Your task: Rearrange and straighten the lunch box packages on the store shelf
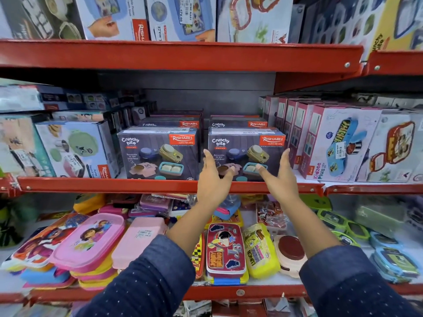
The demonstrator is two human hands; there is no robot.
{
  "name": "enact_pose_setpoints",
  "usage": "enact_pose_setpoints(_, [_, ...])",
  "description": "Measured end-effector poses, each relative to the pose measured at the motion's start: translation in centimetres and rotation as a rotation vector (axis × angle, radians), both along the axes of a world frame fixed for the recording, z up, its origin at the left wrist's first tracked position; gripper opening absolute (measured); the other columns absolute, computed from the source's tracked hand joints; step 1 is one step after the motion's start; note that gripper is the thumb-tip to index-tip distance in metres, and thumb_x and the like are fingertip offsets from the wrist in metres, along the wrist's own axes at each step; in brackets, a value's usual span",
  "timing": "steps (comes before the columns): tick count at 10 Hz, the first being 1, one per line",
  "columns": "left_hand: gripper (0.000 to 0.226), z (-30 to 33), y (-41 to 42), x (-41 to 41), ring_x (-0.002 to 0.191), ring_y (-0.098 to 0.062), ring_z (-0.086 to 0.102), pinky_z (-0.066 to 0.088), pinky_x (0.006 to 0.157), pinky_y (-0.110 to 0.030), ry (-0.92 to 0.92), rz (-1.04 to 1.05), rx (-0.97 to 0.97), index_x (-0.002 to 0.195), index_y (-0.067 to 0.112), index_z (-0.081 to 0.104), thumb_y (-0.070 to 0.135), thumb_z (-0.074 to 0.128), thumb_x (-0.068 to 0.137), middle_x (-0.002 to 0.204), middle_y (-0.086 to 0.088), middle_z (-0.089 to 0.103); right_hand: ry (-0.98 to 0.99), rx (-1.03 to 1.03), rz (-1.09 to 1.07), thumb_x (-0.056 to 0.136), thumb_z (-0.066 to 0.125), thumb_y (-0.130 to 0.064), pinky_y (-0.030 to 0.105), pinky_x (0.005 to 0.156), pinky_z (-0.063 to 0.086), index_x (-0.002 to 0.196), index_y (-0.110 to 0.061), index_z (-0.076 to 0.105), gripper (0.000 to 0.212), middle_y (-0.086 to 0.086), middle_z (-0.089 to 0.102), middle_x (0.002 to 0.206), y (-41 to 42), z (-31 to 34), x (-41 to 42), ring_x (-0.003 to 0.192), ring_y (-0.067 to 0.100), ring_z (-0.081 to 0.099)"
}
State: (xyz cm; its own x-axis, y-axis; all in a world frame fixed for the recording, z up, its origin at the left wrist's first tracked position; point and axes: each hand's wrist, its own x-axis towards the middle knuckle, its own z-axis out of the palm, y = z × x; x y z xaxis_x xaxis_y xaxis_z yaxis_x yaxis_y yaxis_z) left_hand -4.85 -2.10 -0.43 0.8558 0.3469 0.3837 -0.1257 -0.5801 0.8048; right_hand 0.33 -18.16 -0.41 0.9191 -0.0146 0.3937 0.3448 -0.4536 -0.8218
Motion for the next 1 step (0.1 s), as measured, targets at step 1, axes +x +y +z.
enact_pose_setpoints(1, [0.083, 1.28, -0.45, -1.1, 0.149, -0.023, 0.015, 0.026, 0.114, -0.035, -0.16, 0.003, 0.084, 0.154, 0.014, -0.005, 0.035, 0.052, 0.097, 0.164, -0.007, 0.009, -0.147, -0.033, -0.056, 0.092, 0.057, -0.046, 0.04, 0.118, 0.01, 0.154, -0.02, -0.009, 0.094, 0.008, -0.003, 0.165, 0.91, 1.47, -0.46, 0.151, 0.024, 0.0])
